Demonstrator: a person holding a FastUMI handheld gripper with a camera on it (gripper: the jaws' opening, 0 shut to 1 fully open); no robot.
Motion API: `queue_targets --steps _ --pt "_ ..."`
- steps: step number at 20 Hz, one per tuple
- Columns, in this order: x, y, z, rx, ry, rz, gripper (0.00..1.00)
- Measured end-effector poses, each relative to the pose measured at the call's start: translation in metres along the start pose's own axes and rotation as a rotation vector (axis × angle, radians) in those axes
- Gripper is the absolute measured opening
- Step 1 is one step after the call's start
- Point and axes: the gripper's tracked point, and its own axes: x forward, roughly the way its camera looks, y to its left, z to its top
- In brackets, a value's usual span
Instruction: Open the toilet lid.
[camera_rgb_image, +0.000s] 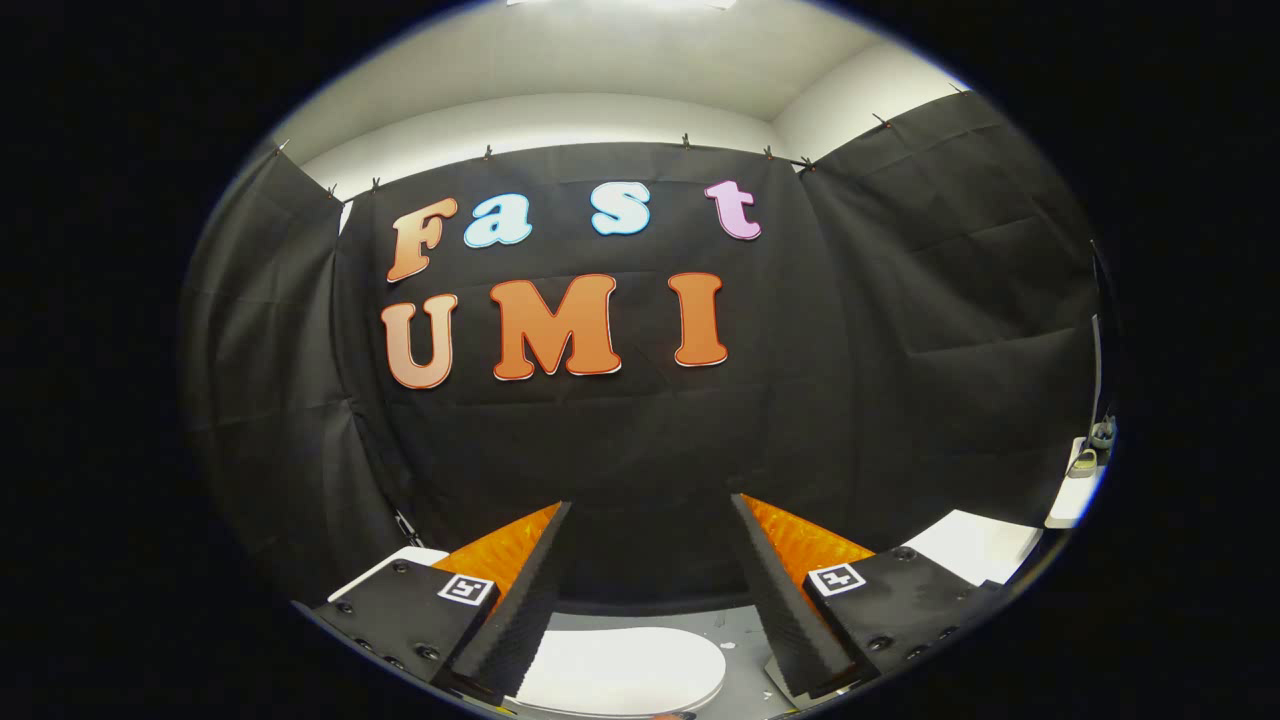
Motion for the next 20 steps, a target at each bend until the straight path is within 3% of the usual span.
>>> queue_targets --steps 15,17,20 --pt "-0.013 -0.011 -0.009 0.012 -0.004 -0.002 0.98" --pt "-0.009 -0.015 -0.032 0.026 0.027 0.003 0.98" --pt "-0.003 -0.033 -0.112 0.105 0.164 -0.003 0.98"
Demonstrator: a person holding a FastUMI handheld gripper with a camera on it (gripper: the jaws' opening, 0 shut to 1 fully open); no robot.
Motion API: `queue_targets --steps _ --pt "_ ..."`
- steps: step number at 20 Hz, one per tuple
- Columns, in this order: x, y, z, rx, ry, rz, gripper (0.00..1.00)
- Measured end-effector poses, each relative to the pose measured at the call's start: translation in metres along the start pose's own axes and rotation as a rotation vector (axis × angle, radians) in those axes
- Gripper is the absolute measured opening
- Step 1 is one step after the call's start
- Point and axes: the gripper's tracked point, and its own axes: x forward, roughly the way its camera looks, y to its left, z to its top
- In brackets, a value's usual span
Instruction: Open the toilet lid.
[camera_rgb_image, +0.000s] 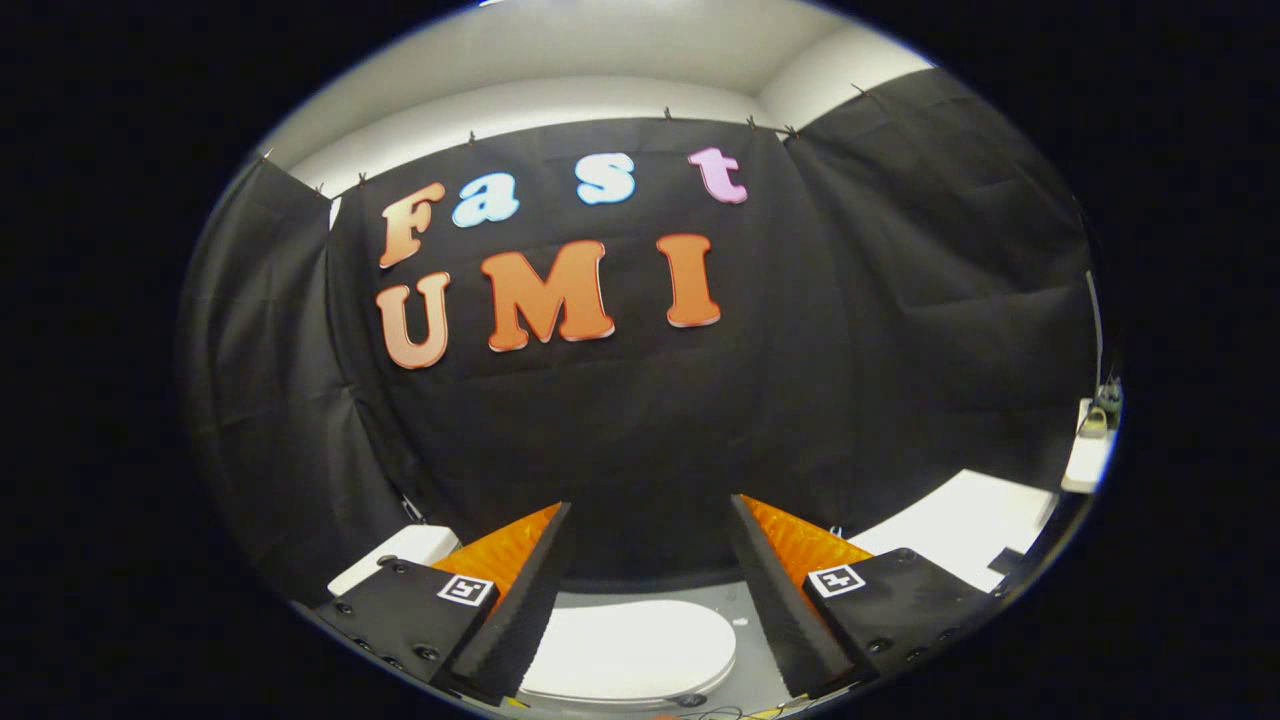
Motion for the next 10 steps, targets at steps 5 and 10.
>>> queue_targets --steps 5,10 --pt "0.029 -0.04 -0.143 0.301 0.278 0.034 0.99" --pt "0.05 -0.082 -0.245 0.481 0.414 0.008 0.99"
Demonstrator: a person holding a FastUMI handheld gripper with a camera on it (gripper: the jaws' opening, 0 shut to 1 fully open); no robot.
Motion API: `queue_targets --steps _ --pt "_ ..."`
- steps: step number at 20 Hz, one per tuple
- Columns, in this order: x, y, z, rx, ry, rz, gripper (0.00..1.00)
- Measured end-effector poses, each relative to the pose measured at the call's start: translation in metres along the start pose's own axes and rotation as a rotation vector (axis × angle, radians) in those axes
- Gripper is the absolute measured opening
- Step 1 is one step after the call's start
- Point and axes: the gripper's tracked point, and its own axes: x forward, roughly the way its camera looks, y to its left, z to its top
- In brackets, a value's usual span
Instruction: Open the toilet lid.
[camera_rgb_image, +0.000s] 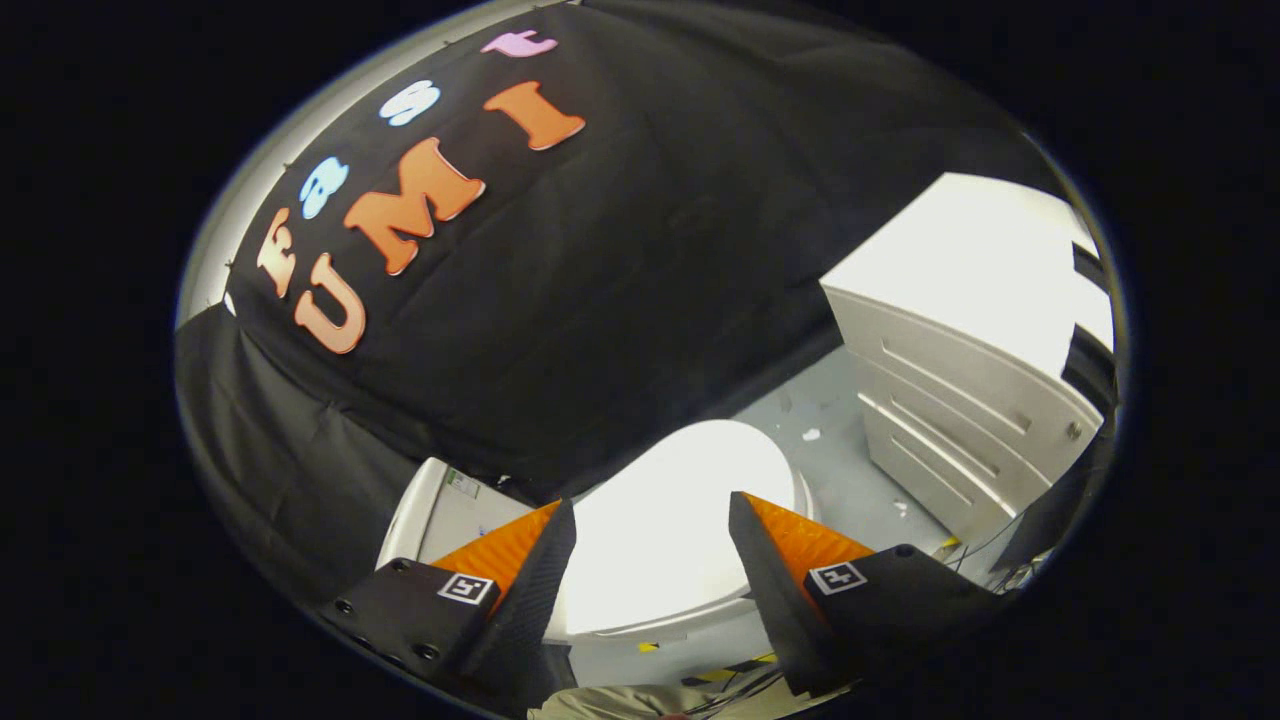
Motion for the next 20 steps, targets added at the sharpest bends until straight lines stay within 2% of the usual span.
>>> queue_targets --steps 4,8,14,20 --pt "0.023 -0.039 -0.044 -0.02 0.081 -0.028 0.99" --pt "0.048 -0.071 -0.086 0.066 0.162 -0.043 0.99" --pt "0.077 -0.117 -0.152 0.105 0.314 -0.1 0.97" --pt "0.093 -0.147 -0.194 0.212 0.408 -0.152 0.87"
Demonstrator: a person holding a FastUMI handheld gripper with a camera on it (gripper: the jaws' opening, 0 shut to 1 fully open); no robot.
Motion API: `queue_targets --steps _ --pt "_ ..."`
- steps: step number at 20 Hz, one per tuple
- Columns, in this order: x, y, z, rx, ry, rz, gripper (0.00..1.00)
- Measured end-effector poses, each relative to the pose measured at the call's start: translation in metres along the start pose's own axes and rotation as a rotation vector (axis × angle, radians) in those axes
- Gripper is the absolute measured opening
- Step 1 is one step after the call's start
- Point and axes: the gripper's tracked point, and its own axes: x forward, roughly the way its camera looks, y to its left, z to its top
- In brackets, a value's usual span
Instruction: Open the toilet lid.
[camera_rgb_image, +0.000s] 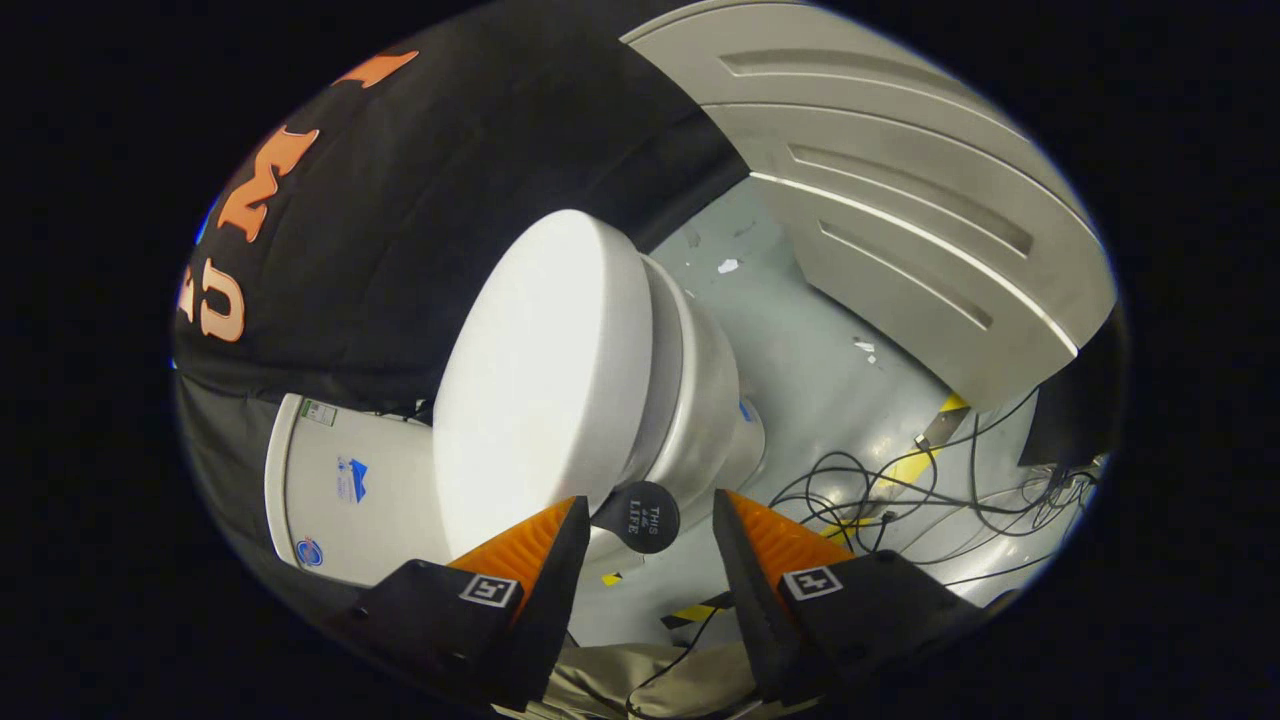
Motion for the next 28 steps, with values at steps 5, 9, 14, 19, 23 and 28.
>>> queue_targets --steps 5,9,14,19,23,28 --pt "0.019 0.001 -0.004 0.058 0.017 0.032 0.68" --pt "0.023 0.007 -0.004 0.135 0.016 0.085 0.42" --pt "0.011 0.014 0.0 0.221 -0.01 0.146 0.1" --pt "0.004 0.03 0.009 0.137 -0.095 0.03 0.08" --pt "-0.031 0.069 0.023 0.052 -0.156 0.02 0.08" --pt "-0.071 0.13 0.023 -0.127 -0.223 -0.027 0.08"
